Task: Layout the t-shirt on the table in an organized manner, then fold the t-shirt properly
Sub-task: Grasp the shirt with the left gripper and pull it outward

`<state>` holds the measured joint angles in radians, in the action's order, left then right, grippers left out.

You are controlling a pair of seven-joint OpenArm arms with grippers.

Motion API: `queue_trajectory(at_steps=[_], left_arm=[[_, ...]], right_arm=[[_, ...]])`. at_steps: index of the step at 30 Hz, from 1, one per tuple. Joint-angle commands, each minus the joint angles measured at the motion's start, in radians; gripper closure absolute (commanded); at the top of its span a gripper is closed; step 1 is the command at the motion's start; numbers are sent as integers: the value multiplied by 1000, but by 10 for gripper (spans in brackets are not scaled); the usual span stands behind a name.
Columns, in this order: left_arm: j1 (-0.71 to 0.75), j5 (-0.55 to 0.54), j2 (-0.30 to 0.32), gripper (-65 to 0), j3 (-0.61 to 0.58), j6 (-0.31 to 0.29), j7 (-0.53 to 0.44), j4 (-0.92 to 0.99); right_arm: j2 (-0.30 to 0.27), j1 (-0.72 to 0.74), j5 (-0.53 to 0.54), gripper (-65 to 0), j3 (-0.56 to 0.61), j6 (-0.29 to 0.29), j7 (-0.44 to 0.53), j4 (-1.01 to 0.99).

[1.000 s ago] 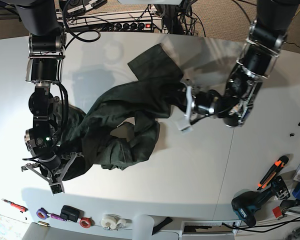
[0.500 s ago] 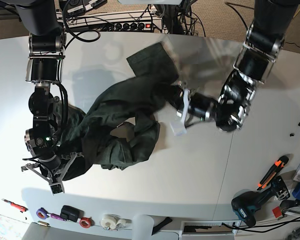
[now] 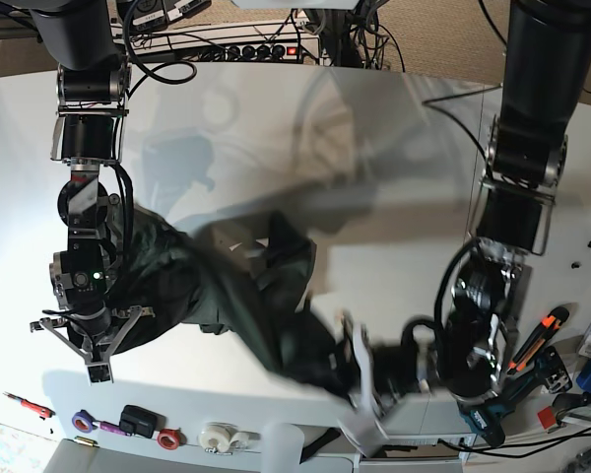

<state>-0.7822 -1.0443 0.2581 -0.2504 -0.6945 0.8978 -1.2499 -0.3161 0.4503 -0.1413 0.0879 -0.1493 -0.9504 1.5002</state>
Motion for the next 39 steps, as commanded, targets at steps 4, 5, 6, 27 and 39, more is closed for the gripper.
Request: queue_trajectory(at_steps=[4,5,6,27,39], left_arm=[[-105,226,5,0,27,101,-204,-14],[-116,283,5,0,27,127,-235,-11],[-124,335,5,0,27,153,-264,-6],[-124,674,-28,-310,-77,368,-472,410],[-115,482,-26,-309,-92,248,-395,409]], right_arm=[[-11,31,-10,0,-5,13,22,16],[-11,31,-10,0,-5,13,22,16],[-10,31,-10,0,-5,13,22,16],[-11,32,-54,0,-5,79,27,16],[68,43,118,0,-4,-117,161,18]])
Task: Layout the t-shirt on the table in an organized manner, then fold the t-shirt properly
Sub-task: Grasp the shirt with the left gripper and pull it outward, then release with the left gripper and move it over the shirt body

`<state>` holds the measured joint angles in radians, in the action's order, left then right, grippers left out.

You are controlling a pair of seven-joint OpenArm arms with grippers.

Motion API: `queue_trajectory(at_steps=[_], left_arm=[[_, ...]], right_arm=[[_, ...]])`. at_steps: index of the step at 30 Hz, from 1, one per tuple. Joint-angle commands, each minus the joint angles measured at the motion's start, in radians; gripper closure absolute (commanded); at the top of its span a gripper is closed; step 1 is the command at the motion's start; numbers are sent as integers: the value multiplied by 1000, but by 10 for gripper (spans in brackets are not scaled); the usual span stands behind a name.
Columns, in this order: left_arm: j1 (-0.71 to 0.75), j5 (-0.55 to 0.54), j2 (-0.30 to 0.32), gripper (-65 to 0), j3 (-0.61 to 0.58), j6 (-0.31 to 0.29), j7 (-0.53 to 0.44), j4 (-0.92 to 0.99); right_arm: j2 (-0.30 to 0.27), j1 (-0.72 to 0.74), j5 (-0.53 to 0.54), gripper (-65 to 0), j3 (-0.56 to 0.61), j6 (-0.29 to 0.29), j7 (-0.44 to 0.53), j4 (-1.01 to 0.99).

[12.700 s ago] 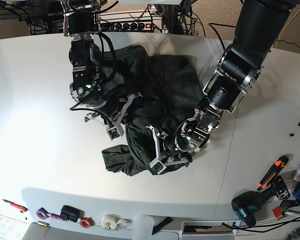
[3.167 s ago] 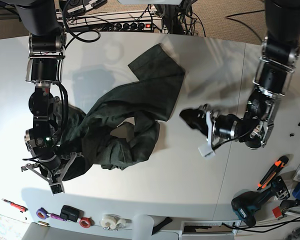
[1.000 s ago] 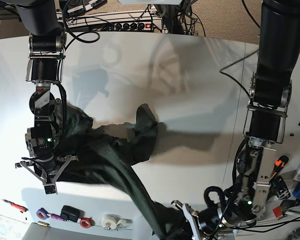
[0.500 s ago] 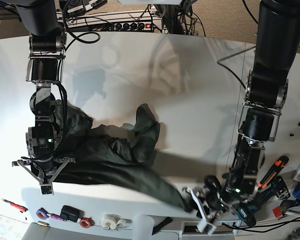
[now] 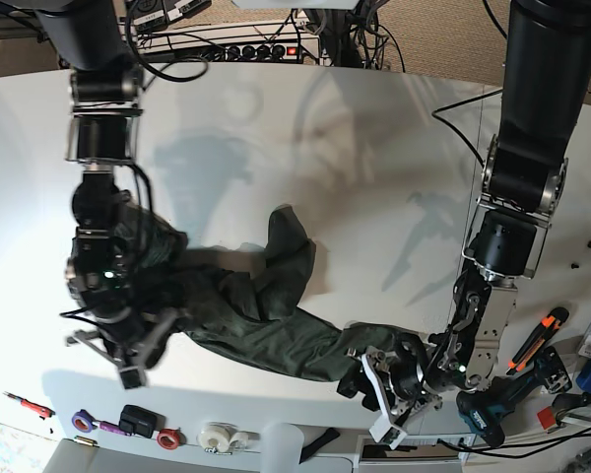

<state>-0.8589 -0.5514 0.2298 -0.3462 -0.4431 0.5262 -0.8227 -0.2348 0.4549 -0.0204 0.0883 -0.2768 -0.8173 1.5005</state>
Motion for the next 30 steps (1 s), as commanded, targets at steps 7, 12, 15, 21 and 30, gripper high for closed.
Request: queue_trajectory(at_steps=[7,12,15,21,30], left_arm=[[-2,-14,4,-309,4,-4,29,-18],[40,-33,3,-309,4,-67,35,-18],[64,-92,3,-309,4,-110,35,-18],[115,-239,0,-309,4,-255,66,-18],[188,-272,-4,-309,4,-255,58,-27]], right_arm=[[22,190,-71,0,-5,41,105,-142],[21,371,-121,0,-5,65,198,-509],[17,450,-177,0,-5,101,267,-684],[-37,509,-267,0,-5,441,276,-745],[-137,520,-294,0,-5,516,229,-727]])
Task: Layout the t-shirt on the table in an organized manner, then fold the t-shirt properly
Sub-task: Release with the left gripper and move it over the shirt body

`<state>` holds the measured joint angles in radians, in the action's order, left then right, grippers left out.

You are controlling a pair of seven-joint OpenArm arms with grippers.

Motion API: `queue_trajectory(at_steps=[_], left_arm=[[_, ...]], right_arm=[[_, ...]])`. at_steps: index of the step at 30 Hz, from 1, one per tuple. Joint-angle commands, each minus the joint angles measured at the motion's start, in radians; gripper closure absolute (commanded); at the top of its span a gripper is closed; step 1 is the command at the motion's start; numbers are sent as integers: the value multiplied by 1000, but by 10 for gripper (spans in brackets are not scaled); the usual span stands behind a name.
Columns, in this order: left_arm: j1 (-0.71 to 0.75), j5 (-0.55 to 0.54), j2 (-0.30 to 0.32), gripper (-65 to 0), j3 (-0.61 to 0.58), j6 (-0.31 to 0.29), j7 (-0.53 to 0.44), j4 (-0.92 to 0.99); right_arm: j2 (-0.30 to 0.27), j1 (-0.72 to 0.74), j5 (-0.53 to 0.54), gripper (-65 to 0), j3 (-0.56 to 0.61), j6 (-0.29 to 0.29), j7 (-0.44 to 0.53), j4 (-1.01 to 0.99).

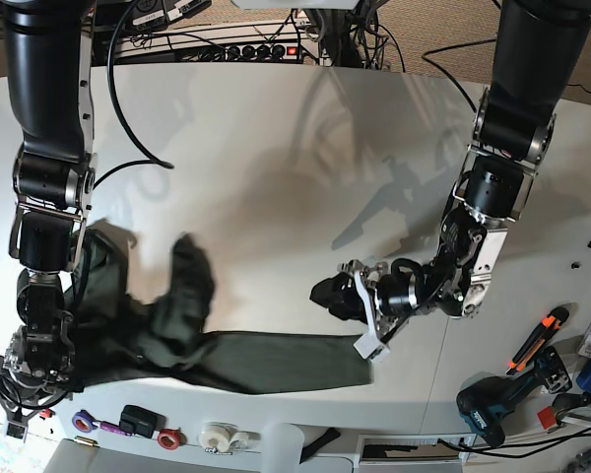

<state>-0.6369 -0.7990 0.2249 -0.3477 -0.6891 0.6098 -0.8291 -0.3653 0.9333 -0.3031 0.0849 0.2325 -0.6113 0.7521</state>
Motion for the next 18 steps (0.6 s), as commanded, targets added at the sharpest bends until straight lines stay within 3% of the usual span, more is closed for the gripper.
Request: queue_trajectory(at_steps=[1,5,10,15,18], left_arm=[[-28,-24,-3,-309,6,-9,-26,-21],[-8,-24,-37,-309,6,-9,-26,-22],[28,-4,-124,-309,6,-9,-38,-22],[42,248,-235,-310,5,0,-189,-22],[40,359,-293,-347,2,114,-226,-22]], right_arm=[[-5,40,-4,0,-2,-23,17,21],[13,27,37,0,-2,-117,21,21],[50,25,37,0,-2,-129,23,21],[64,25,37,0,-2,-129,24,21],[63,25,37,0,-2,-129,18,21]])
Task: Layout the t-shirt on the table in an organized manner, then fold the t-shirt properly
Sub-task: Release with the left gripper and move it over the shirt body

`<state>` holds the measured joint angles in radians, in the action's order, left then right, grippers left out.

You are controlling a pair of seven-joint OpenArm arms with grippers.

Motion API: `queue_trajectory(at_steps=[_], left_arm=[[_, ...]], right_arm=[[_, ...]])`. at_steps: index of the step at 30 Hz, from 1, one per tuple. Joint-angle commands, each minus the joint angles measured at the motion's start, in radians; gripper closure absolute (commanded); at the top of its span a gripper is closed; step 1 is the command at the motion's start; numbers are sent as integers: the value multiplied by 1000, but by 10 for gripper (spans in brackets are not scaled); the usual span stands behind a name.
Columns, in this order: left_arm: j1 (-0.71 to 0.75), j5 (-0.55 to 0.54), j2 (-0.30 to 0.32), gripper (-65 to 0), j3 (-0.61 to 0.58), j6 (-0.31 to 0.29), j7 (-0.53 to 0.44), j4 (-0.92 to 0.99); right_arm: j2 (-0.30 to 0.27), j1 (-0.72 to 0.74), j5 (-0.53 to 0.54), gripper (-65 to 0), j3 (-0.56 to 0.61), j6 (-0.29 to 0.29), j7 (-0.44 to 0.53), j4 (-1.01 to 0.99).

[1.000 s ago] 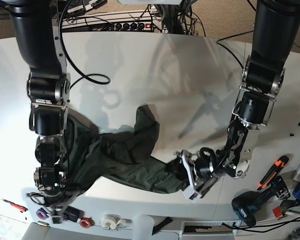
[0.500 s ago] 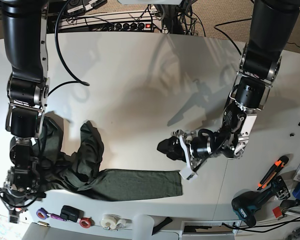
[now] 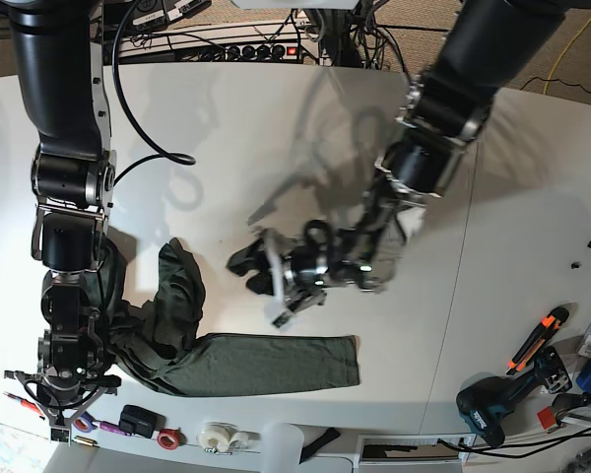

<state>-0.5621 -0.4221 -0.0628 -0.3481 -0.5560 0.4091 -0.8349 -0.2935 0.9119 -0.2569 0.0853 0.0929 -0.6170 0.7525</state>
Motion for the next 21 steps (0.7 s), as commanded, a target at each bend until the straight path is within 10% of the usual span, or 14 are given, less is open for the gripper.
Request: queue_trajectory(at_steps=[1,14,21], left_arm=[[-34,5,-21,-366,1,15,-29,-16],[-35,185,-94,-408,-364,302,-145,-16],[-31,186,-94,-408,-457,330,-157,-16]], right_arm=[[-8,46,-10,0,-2,11,23,21],[5,46,-8,0,-2,11,19,21],[35,46,3,0,-2,-26,-18,21]])
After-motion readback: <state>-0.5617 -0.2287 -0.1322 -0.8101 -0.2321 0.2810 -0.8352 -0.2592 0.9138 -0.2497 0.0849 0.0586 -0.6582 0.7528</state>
